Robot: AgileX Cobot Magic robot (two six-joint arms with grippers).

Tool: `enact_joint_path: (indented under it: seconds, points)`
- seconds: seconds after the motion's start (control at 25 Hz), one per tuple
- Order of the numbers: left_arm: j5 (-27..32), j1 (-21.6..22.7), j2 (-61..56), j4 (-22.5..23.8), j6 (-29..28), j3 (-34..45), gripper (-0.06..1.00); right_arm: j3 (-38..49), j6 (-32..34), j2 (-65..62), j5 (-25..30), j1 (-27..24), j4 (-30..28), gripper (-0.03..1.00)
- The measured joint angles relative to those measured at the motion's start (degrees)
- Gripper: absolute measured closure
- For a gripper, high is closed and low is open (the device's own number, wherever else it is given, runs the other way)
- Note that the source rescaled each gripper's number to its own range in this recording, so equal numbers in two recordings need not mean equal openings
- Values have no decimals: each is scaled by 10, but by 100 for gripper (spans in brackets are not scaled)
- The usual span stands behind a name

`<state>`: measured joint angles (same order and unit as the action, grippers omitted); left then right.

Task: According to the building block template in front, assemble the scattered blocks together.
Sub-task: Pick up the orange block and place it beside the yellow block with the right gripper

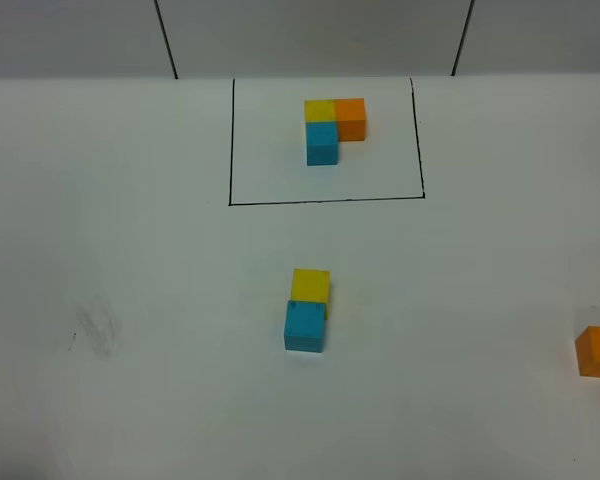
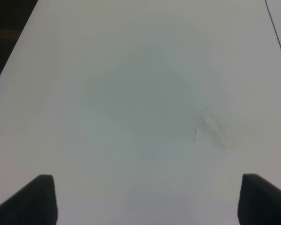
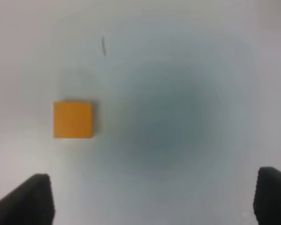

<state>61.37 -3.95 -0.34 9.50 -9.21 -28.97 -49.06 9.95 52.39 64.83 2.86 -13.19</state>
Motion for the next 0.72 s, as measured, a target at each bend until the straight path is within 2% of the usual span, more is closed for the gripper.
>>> enact_joint_path:
  seconds: [0.24, 0.72]
  points:
    - [0, 0, 0, 0, 0, 0, 29, 45, 1, 59, -72, 0, 55, 23]
    - [0, 0, 0, 0, 0, 0, 29, 113, 21, 192, -220, 0, 56, 23]
